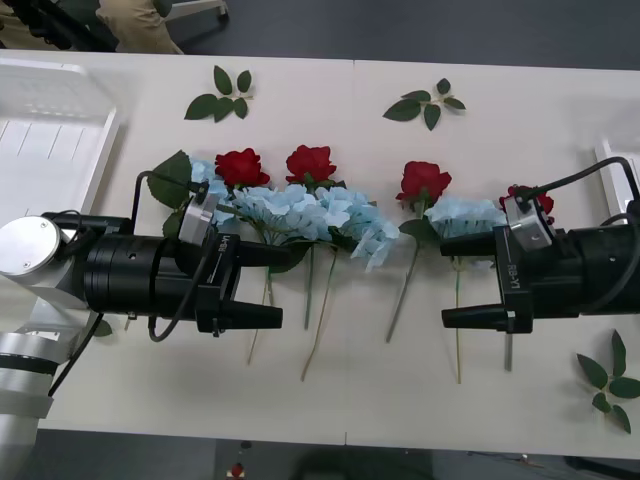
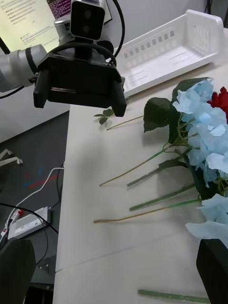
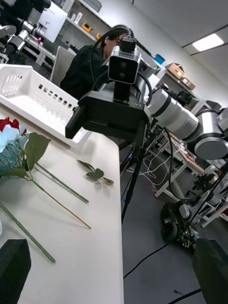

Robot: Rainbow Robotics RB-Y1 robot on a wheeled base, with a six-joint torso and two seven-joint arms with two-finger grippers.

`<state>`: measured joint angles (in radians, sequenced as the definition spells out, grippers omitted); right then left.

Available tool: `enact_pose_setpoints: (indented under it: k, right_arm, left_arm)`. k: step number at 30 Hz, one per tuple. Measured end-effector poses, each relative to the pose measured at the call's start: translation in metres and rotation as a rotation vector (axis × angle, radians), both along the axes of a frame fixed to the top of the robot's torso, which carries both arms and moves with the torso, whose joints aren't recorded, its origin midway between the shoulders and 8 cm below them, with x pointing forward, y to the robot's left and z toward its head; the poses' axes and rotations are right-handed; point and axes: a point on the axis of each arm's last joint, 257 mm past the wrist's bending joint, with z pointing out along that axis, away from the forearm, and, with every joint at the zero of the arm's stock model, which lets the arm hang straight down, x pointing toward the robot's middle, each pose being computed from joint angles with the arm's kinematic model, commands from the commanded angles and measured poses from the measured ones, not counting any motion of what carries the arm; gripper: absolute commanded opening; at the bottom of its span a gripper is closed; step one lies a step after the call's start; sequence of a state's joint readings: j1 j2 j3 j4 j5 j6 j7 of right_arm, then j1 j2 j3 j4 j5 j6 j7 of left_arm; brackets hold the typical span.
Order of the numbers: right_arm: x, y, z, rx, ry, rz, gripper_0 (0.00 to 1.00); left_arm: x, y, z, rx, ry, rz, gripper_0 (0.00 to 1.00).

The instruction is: Put the red flowers into the right box and the blue flowers into the left box

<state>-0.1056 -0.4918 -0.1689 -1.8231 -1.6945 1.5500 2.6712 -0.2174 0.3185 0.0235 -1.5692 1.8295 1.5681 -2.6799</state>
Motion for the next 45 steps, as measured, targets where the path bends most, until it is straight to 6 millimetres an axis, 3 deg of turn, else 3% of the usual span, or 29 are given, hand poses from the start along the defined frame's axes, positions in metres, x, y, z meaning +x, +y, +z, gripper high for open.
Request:
enact_pose_setpoints:
  k: [5, 9, 16, 19, 23, 28, 33, 37, 45]
  right_arm:
    - [-0.002, 0.001, -0.018, 0.021, 0.05, -0.039, 1.0]
    - [0.002, 0.0, -0.012, 0.03, 0.022, -0.072, 1.0]
    - [0.0, -0.009, 0.014, -0.069, -0.115, -0.065, 1.0]
    - [0.002, -0.015, 0.019, -0.071, 0.019, -0.148, 1.0]
    - [0.013, -0.028, 0.008, -0.066, 0.311, -0.352, 1.0]
    - [0.022, -0.045, -0.005, -0.156, 0.362, -0.465, 1.0]
    - [0.045, -0.075, 0.005, -0.088, 0.604, -0.788, 1.0]
    - [0.064, -0.103, 0.011, -0.111, 0.569, -0.925, 1.0]
    - [0.087, -0.143, 0.011, -0.014, 0.69, -1.203, 1.0]
  left_arm:
    - [0.0, 0.0, 0.0, -0.002, 0.0, 0.0, 1.0]
    - [0.006, 0.004, 0.024, -0.072, -0.011, 0.014, 1.0]
    - [0.029, 0.042, 0.058, 0.044, -0.151, 0.029, 1.0]
    - [0.043, 0.065, 0.063, 0.119, -0.189, 0.064, 1.0]
    - [0.057, 0.094, 0.053, 0.257, -0.093, 0.13, 1.0]
    - [0.079, 0.134, 0.027, 0.442, 0.153, 0.293, 1.0]
    - [0.097, 0.158, 0.016, 0.504, 0.265, 0.43, 1.0]
    - [0.108, 0.173, 0.003, 0.543, 0.407, 0.546, 1.0]
    - [0.149, 0.208, -0.002, 0.656, 0.335, 0.733, 1.0]
